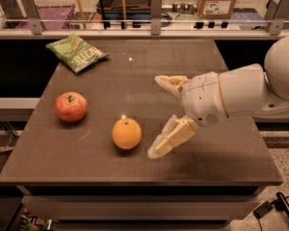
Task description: Move orange near green jalapeno chip bag
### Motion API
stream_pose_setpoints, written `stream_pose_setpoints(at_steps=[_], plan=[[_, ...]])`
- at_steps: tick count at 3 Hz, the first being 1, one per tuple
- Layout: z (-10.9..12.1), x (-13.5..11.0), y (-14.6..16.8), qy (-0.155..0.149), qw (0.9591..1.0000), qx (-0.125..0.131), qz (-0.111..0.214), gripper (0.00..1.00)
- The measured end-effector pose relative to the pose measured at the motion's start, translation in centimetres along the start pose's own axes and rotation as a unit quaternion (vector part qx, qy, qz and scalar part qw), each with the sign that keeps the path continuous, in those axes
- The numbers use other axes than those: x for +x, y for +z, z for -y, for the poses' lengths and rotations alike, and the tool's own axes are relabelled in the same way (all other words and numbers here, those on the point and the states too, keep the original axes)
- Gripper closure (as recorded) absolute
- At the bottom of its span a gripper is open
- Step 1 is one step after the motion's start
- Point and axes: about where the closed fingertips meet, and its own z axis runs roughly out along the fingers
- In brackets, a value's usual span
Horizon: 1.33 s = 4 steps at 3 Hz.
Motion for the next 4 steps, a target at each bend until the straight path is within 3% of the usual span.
stream_pose_setpoints(at_steps=[4], plan=[[-3.1, 0.3, 5.5, 0.016, 0.9963, -0.071, 0.046, 0.00]])
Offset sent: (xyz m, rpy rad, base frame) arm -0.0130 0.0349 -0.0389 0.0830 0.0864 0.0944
